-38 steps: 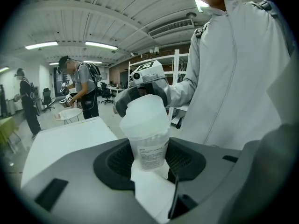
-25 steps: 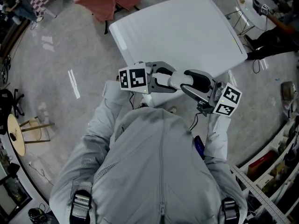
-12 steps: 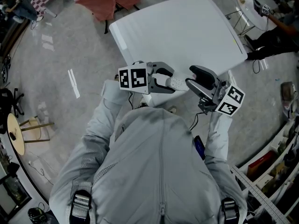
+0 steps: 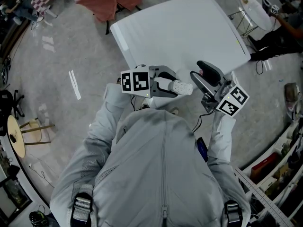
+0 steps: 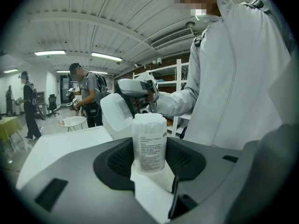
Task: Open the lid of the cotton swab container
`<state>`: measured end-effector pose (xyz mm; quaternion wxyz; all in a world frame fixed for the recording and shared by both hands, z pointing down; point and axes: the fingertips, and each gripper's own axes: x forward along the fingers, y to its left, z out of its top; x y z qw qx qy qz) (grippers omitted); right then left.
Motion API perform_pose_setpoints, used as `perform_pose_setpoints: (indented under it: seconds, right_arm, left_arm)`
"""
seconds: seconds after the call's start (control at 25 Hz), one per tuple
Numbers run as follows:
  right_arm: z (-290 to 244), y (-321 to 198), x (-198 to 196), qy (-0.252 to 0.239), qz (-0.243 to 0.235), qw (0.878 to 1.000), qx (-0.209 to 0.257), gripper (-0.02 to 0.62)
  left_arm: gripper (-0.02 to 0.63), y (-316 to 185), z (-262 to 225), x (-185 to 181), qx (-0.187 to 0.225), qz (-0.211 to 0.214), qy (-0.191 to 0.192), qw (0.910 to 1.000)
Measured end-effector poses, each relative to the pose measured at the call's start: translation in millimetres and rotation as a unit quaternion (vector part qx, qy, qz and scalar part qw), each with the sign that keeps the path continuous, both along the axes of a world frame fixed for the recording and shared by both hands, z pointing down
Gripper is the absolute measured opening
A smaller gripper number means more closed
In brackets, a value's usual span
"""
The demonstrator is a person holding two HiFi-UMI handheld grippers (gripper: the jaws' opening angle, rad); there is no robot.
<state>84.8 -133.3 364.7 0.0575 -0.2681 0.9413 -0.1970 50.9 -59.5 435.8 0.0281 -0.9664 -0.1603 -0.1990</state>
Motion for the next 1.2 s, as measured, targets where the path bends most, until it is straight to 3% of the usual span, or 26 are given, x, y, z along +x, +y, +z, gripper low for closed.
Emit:
perform_pose_setpoints:
  seconds: [0.16,0.32,0.68,1.04,1.2]
  right_arm:
    - [10.1,-5.5,2.7,0.022,0.022,1.0,-0.004,0.236]
    - [24.8,-2.3,-7.8,0.069,0.01,0.998,0.003,0.236]
    - [24.1,-2.2,-4.5,0.062,0.016,0.998,0.009,0.236]
    - [3.7,-7.7,4.6,0.09,0.066,0.993,0.046,0.236]
    - [-15.3,-7.8,10.7,0.099,0.091,0.988,0.07,0.236]
  left_arm:
    - [0.204,3.6,-1.4,4.4,-0.003,0.002,0.012,0.9999]
    - [0.204,0.2,-8.7,8.7,-0.005,-0.001,0.025,0.9997]
    - [0.204,-3.6,-1.5,9.6,-0.007,-0.013,0.031,0.9994]
    - [0.206,-36.9,-2.5,4.3,-0.008,-0.103,0.039,0.9939]
    - [0.206,-63.9,-7.1,3.6,-0.01,-0.185,0.039,0.9819]
